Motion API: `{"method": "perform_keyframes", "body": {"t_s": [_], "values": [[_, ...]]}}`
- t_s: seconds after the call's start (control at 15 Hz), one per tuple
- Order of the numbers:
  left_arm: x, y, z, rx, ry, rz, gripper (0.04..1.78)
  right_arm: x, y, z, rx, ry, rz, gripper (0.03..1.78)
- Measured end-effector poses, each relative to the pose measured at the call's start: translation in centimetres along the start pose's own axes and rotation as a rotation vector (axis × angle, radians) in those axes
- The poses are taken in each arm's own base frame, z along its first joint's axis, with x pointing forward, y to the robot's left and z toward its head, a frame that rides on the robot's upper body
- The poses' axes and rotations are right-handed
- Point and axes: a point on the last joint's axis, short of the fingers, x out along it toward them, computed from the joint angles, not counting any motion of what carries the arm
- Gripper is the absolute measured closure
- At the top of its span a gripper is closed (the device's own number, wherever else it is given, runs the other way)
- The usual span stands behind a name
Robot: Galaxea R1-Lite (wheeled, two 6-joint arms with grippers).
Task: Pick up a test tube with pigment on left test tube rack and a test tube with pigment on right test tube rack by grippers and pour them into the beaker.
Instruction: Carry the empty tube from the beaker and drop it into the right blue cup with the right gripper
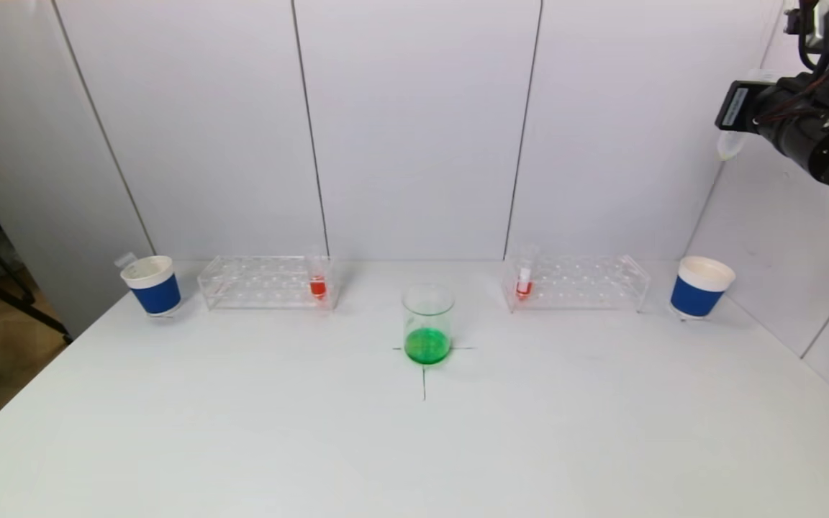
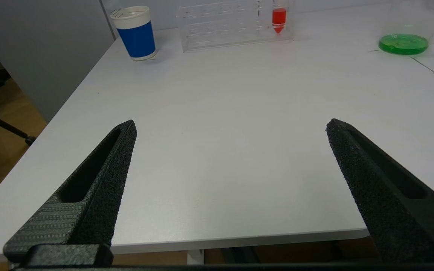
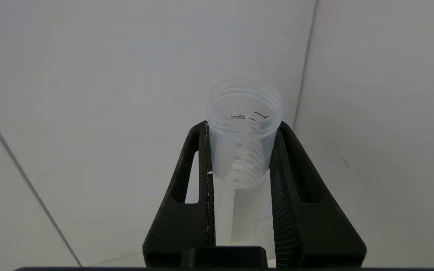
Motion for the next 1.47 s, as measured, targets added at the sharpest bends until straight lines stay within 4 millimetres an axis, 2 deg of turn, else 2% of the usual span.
{"method": "perform_keyframes", "body": {"t_s": [0.2, 0.6, 1.47], "values": [[0.0, 0.0, 0.0, 0.000, 0.000, 0.000, 0.06, 0.9, -2.0, -0.9, 0.029, 0.023, -0.055, 1.33], [0.0, 0.0, 0.0, 0.000, 0.000, 0.000, 0.06, 1.5, -4.0, -3.6, 0.033, 0.060, -0.100, 1.33], [0.0, 0.0, 0.0, 0.000, 0.000, 0.000, 0.06, 0.8, -5.0, -10.5, 0.021, 0.105, -0.096, 1.33]]}}
